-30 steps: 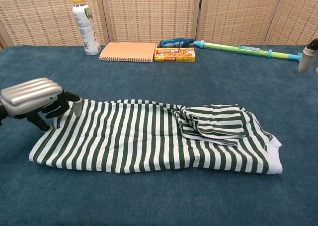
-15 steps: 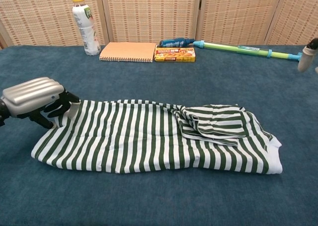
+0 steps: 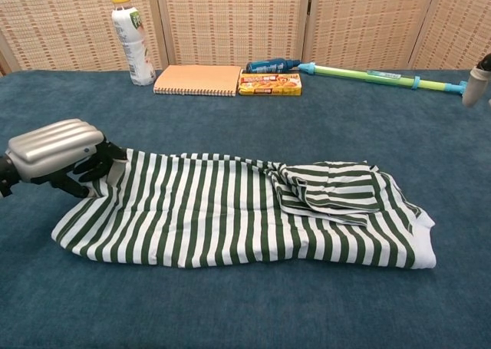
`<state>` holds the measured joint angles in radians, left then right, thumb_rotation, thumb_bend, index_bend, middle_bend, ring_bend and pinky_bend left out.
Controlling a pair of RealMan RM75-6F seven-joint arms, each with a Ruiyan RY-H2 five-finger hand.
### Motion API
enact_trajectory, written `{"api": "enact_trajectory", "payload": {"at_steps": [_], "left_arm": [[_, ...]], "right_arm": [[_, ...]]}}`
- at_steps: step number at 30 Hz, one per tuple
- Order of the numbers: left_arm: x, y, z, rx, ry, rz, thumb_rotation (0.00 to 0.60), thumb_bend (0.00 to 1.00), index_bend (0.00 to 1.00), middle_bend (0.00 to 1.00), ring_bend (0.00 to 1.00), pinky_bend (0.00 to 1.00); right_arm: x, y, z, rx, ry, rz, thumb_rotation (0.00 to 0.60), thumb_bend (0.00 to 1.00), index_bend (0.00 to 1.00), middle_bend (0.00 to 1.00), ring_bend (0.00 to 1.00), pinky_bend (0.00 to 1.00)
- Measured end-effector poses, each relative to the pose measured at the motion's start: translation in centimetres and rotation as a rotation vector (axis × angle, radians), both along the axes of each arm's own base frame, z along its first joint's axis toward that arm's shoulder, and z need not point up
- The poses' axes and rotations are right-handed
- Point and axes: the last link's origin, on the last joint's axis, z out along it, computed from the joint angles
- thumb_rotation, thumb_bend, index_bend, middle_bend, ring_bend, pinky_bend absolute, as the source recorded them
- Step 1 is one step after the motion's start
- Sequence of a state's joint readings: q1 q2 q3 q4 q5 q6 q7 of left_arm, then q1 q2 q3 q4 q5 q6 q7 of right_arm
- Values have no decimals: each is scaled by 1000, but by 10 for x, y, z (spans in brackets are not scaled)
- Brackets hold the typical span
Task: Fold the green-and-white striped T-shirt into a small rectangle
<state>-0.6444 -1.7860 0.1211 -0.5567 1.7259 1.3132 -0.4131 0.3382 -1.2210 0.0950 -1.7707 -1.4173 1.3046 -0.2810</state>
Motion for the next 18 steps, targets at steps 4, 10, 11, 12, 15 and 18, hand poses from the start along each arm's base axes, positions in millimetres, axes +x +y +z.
{"api": "enact_trajectory", "payload": {"at_steps": [4, 10, 11, 12, 15, 18], "left_arm": [[-3, -1, 6, 5, -5, 10, 600, 494, 657, 876, 828, 930], [-11, -3, 21, 17, -30, 50, 600, 499, 657, 876, 828, 930], [-13, -4, 24, 17, -34, 59, 600, 500, 657, 876, 828, 930], [-15, -4, 28, 17, -37, 72, 600, 499, 657, 876, 828, 930], [-22, -7, 39, 18, -37, 108, 600, 500, 656, 876, 828, 929], [-31, -9, 51, 30, -29, 148, 600, 500, 656, 876, 828, 929]], "right_arm": [[1, 1, 1, -2, -6, 5, 600, 571, 436, 972, 1000, 1000], [3, 1, 0, -2, -15, 16, 600, 570, 438, 972, 1000, 1000], [4, 1, 0, -1, -17, 18, 600, 570, 438, 972, 1000, 1000], [4, 1, 0, -1, -19, 19, 600, 571, 438, 972, 1000, 1000], [6, 1, 0, 0, -21, 25, 600, 570, 439, 972, 1000, 1000], [7, 1, 0, 0, -26, 31, 600, 570, 438, 972, 1000, 1000]]}}
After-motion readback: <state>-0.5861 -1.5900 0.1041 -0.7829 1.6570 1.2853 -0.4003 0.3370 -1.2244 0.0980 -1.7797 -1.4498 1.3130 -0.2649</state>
